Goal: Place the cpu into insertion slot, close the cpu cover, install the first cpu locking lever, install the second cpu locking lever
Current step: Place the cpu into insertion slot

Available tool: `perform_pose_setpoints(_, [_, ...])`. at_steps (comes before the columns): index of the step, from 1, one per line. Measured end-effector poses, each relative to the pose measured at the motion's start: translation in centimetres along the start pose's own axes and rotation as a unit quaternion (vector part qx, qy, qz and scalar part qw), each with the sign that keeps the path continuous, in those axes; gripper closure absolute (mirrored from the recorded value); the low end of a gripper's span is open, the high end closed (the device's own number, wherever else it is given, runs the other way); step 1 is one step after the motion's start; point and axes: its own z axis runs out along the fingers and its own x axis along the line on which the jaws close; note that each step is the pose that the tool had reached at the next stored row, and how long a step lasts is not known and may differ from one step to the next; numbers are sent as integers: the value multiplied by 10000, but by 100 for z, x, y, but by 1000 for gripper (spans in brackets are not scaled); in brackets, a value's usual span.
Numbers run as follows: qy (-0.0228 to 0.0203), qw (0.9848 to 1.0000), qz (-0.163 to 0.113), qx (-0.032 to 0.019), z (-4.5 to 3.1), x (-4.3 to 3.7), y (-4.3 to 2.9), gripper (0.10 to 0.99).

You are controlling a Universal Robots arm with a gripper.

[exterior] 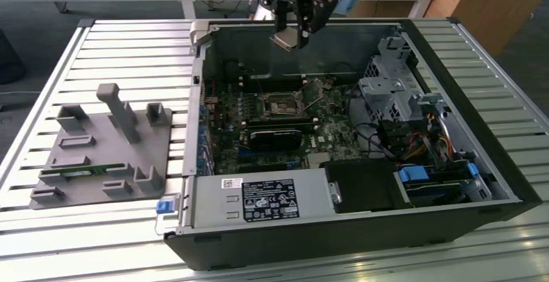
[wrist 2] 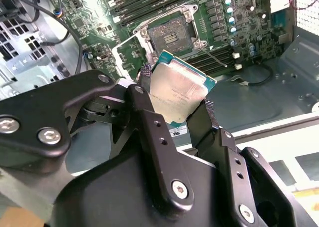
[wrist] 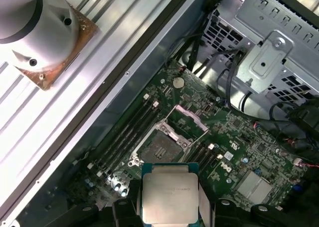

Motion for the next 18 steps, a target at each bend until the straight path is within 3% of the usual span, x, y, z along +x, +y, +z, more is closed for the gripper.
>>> perform_pose_setpoints(18, [-50, 9984, 569, -10, 1, 0, 0, 545])
